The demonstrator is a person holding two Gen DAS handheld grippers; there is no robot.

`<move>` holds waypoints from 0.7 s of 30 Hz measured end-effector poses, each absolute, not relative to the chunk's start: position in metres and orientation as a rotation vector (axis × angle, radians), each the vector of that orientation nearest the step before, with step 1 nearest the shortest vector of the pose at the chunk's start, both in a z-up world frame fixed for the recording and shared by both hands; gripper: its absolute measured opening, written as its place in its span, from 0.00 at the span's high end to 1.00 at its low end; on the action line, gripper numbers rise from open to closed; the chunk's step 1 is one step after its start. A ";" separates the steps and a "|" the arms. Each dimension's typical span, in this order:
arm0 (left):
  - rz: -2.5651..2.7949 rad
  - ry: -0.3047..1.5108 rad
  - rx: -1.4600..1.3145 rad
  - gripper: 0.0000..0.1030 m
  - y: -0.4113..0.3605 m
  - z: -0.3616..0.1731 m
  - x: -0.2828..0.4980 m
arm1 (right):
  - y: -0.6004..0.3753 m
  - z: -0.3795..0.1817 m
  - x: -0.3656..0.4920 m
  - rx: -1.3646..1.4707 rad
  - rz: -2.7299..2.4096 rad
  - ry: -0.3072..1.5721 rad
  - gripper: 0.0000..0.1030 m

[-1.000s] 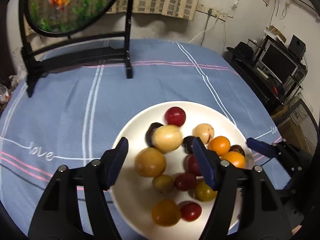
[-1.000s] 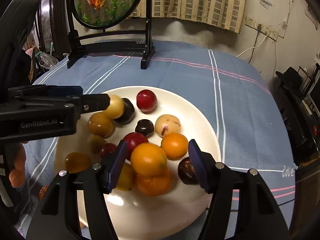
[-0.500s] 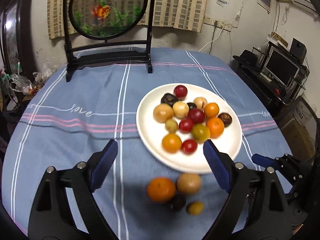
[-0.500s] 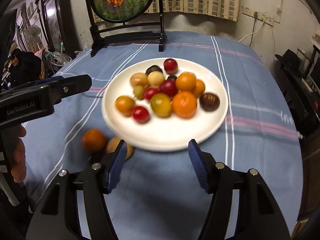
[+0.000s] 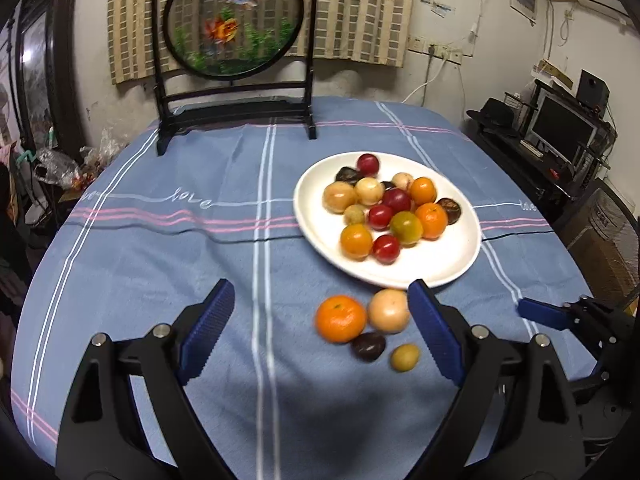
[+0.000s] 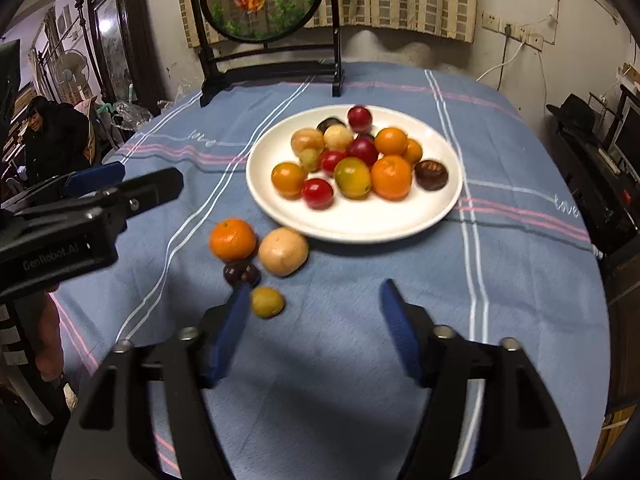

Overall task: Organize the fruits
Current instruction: 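Move both open grippers back toward the remaining fruits, then grasp the small yellow-green fruit with the right gripper while the left gripper grasps the dark plum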

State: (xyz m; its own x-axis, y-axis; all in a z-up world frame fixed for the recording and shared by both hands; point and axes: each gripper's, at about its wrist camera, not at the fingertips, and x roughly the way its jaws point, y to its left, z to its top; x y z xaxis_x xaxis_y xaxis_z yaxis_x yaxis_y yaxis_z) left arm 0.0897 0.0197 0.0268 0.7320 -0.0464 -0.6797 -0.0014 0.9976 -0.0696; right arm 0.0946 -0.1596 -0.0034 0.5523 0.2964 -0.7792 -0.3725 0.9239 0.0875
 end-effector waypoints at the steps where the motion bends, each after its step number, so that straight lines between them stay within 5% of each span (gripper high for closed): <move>1: -0.012 0.753 -0.074 0.12 0.026 0.023 0.087 | -0.156 -0.007 0.091 -0.093 0.400 0.903 0.09; 11: 0.107 0.833 -0.181 0.12 0.100 -0.024 0.062 | -0.113 -0.053 0.101 -0.116 0.466 0.984 0.09; 13: 0.110 0.839 -0.187 0.12 0.104 -0.026 0.061 | -0.107 -0.059 0.106 -0.143 0.462 0.986 0.19; 15: 0.104 0.842 -0.186 0.12 0.103 -0.025 0.061 | -0.100 -0.067 0.114 -0.174 0.455 1.006 0.51; 18: 0.089 0.838 -0.168 0.12 0.097 -0.022 0.063 | -0.100 -0.067 0.115 -0.197 0.451 0.974 0.72; 21: 0.046 0.851 -0.136 0.12 0.079 -0.019 0.069 | -0.111 -0.061 0.110 -0.151 0.461 0.970 0.72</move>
State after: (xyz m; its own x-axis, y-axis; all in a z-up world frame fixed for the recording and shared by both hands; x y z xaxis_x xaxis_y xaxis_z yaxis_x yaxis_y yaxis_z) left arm 0.0694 0.0790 -0.0192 0.6586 -0.0136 -0.7523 -0.0949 0.9903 -0.1011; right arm 0.1101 -0.1113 -0.0612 0.4779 0.3092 -0.8222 -0.4417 0.8936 0.0793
